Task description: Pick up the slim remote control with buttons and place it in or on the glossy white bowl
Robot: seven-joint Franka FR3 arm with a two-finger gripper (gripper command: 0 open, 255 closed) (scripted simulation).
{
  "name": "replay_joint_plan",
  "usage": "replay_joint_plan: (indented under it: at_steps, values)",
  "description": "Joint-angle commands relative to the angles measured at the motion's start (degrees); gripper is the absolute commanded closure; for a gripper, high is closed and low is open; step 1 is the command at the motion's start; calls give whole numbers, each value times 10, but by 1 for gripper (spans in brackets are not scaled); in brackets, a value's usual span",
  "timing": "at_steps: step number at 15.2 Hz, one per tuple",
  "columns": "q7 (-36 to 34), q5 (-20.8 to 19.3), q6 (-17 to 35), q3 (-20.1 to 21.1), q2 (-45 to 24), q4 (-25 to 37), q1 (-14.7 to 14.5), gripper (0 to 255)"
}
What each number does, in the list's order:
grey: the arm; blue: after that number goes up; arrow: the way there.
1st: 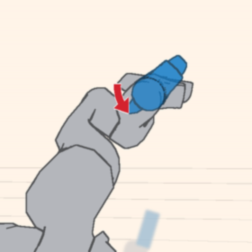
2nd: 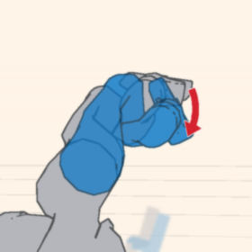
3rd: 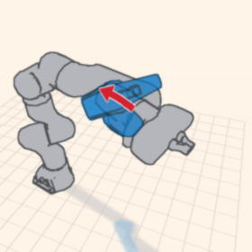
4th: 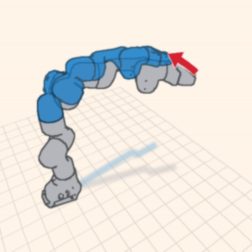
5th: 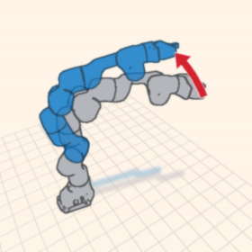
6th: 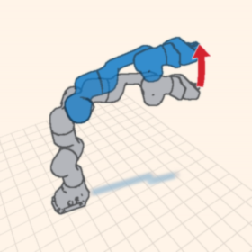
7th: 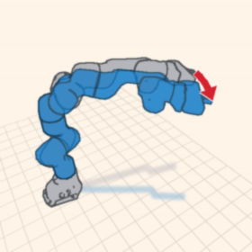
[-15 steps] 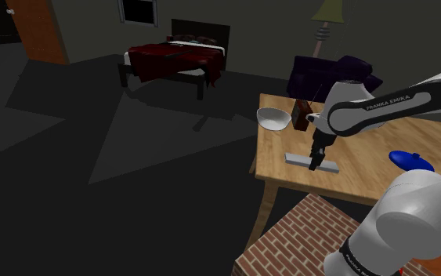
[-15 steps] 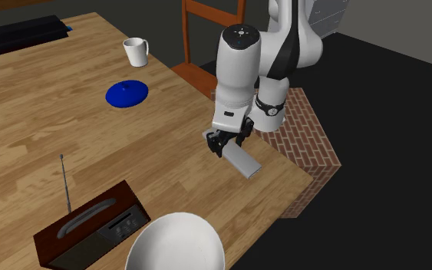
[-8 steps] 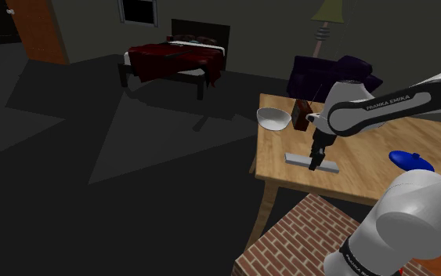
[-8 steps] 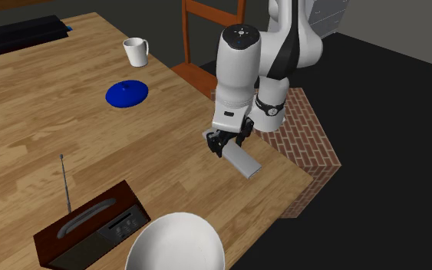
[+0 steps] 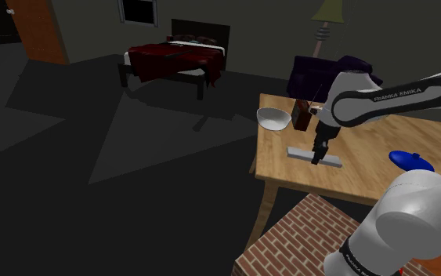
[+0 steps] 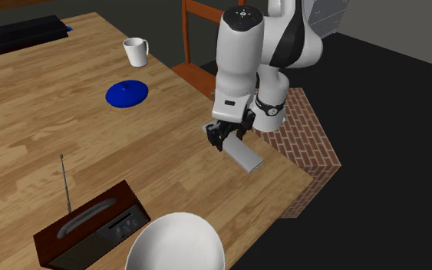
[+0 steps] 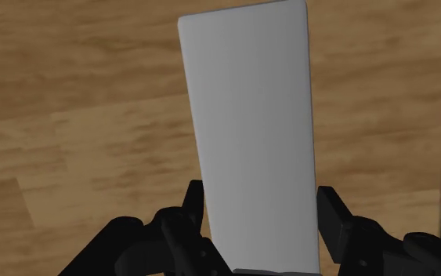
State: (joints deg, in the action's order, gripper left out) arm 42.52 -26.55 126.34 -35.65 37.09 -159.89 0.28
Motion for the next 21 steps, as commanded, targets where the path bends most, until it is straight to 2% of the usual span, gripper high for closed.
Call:
replay_joint_plan:
  at_steps: [1,21]
  values:
    - [1,4,-22,8,13,8,1,255]
    - [8,50,-195,69,78,117,-6,255]
